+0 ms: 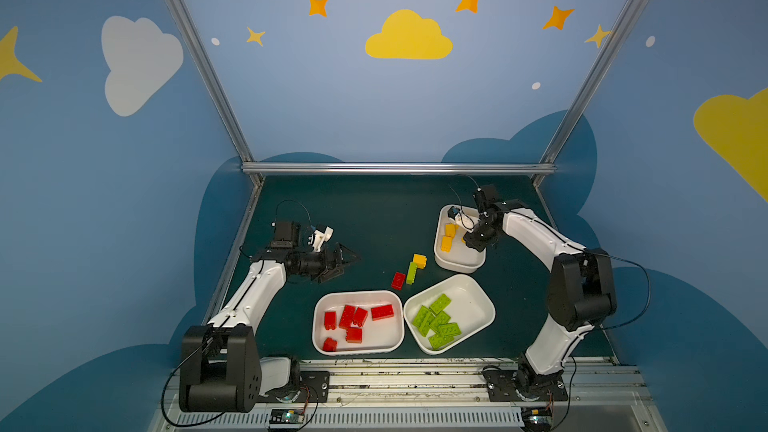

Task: Sort the legos into containers by color
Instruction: 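Lower the yellow brick into the far bin and open the right gripper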

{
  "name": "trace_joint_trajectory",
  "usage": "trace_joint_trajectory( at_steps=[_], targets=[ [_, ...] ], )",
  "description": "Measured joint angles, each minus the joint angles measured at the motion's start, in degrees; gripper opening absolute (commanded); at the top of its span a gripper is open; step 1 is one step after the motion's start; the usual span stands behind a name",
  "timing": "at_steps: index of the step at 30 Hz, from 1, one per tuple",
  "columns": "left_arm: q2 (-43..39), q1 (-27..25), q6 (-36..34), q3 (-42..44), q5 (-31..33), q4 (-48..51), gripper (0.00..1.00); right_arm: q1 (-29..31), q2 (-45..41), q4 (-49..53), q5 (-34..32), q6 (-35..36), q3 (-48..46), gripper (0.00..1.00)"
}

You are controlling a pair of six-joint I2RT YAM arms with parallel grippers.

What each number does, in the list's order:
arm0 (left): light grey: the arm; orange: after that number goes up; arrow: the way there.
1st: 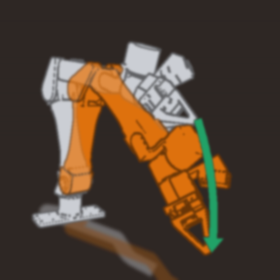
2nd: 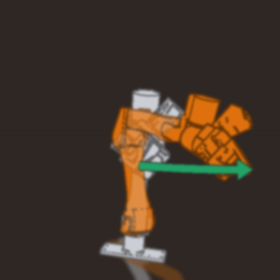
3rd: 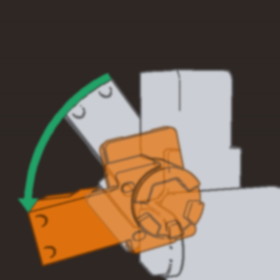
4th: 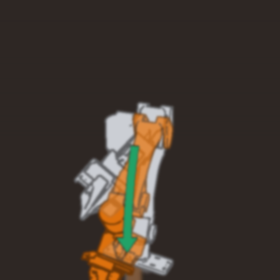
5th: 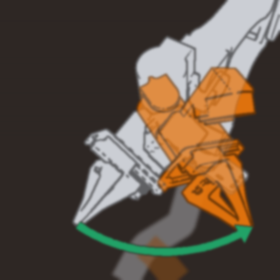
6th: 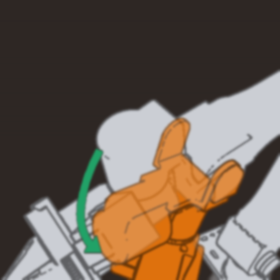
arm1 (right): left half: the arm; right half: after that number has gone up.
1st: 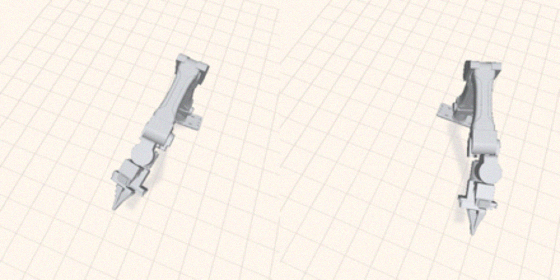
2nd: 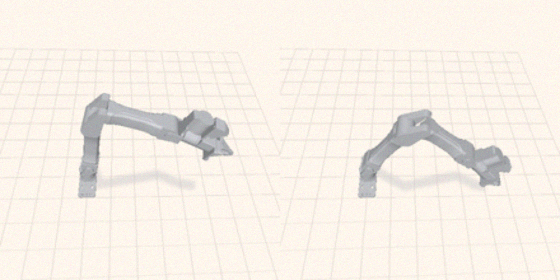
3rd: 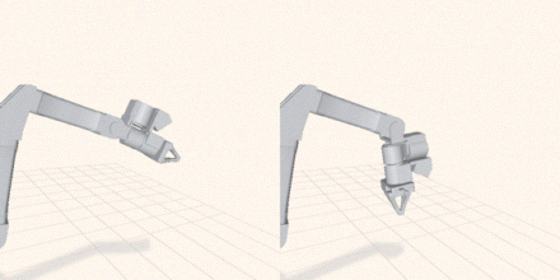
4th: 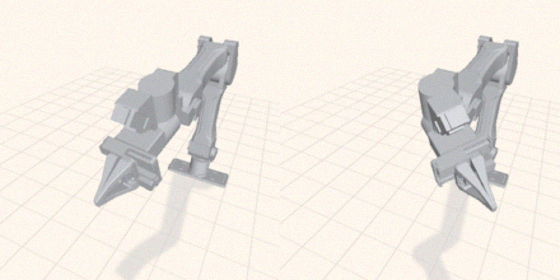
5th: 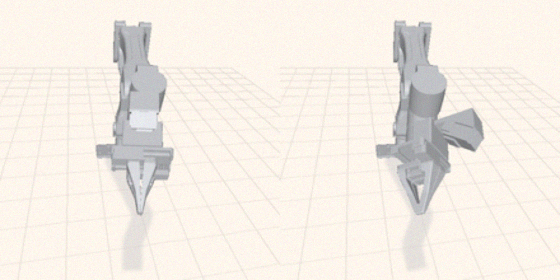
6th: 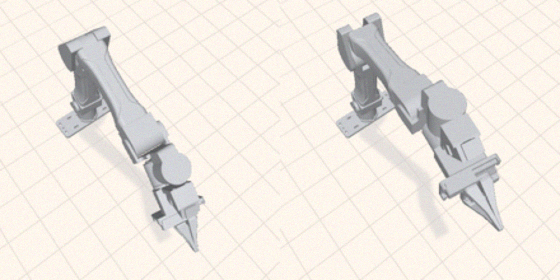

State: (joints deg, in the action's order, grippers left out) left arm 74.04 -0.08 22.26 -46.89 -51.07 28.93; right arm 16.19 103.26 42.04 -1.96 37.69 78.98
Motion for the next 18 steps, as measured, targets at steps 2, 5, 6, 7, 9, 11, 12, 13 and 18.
trace_joint_trajectory(
  at_steps=[2,5,6,7,9,11,12,13,18],
  targets=[
    [0.00,-0.07,0.20,0.00,0.02,-0.28,0.99,-0.35,2.38,-0.70,-0.59,0.09,1.33,0.27],
    [0.00,-0.09,0.44,0.00,0.04,-0.63,1.00,-0.61,6.91,-1.07,-1.09,-0.04,4.98,0.29],
    [0.00,-0.09,0.50,0.00,0.07,-0.66,1.00,-0.63,8.59,-1.03,-1.29,-0.28,6.56,0.31],
    [0.00,-0.11,0.48,0.00,0.07,-0.68,0.99,-0.63,10.03,-1.16,-1.51,-0.61,7.85,0.33],
    [0.00,-0.11,0.48,0.00,0.11,-0.68,1.00,-0.66,12.98,-1.25,-1.68,-1.44,10.36,0.40],
    [0.00,-0.11,0.48,0.00,0.13,-0.63,1.00,-0.66,15.02,-1.22,-1.64,-2.29,11.91,0.54],
    [0.00,-0.11,0.46,-0.04,0.17,-0.44,1.00,-0.61,15.78,-1.09,-1.62,-2.78,12.50,0.59],
    [0.00,-0.11,0.44,-0.15,0.24,-0.13,1.00,-0.59,16.24,-0.85,-1.60,-3.08,12.96,0.62],
    [0.00,-0.22,0.04,-1.95,0.35,1.42,1.00,-0.37,14.51,0.90,0.20,-4.94,13.31,0.68]
  ],
)
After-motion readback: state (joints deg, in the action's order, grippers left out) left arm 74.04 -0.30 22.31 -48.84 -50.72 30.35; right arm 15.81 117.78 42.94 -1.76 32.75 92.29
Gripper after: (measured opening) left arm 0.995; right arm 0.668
